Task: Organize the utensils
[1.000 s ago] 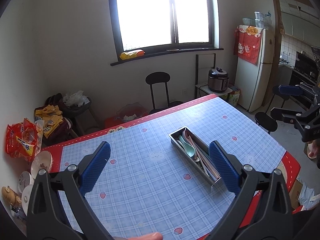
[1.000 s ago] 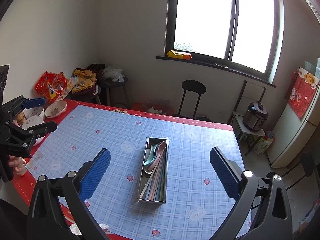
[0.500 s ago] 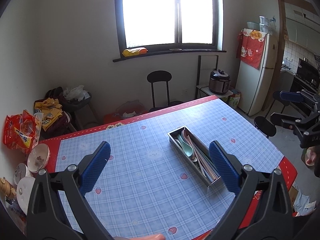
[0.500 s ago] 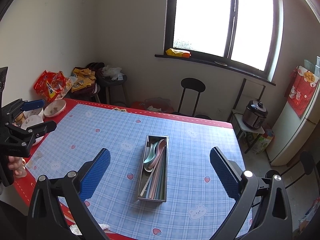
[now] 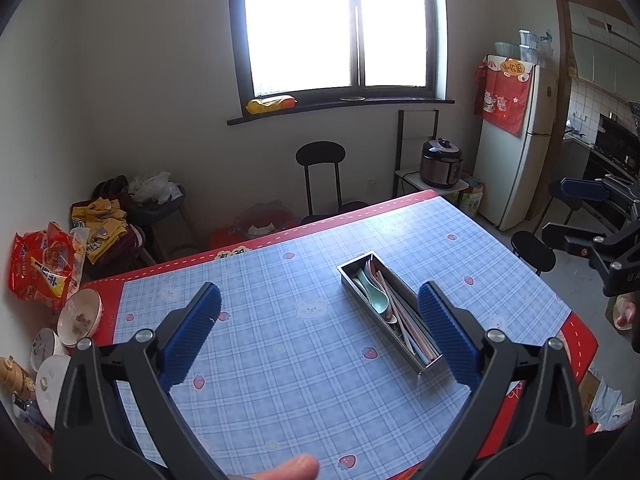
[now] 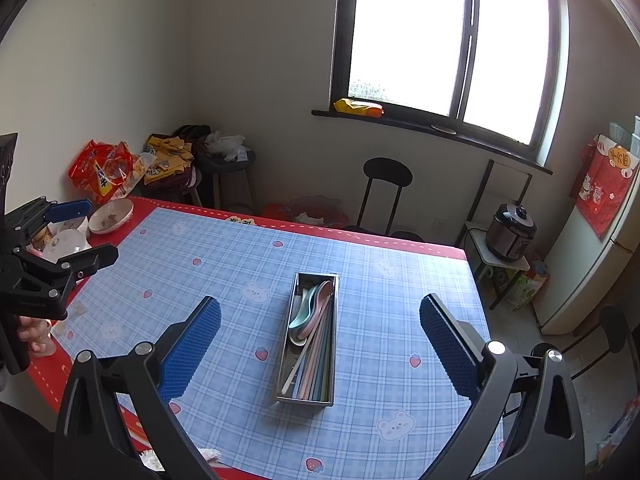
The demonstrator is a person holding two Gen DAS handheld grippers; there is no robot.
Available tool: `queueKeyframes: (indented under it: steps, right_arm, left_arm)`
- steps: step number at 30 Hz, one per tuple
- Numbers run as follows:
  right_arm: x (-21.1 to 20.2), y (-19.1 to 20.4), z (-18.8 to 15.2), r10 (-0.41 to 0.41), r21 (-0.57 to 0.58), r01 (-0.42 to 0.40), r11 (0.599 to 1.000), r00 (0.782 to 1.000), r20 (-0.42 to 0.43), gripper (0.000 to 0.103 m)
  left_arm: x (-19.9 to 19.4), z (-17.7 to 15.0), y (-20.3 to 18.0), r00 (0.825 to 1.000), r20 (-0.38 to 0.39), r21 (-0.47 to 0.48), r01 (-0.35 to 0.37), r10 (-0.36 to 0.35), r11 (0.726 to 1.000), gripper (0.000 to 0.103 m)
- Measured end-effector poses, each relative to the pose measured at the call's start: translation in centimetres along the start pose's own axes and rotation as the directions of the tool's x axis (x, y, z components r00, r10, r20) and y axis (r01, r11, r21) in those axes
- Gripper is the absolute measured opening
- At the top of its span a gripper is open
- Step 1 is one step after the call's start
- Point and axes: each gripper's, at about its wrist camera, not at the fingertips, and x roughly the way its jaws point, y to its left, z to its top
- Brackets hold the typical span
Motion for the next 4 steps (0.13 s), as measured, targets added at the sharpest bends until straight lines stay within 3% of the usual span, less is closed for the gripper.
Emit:
queueKeyframes:
  steps: [4]
  right_arm:
    - [0.02,-0.04,0.01,-0.001,0.000,0.001,1.000,1.000,0.000,0.098]
  left_arm:
    - [0.06,-0.06,0.16,1.000,-0.001,-0.006,-0.009,0.009,1.000,0.097]
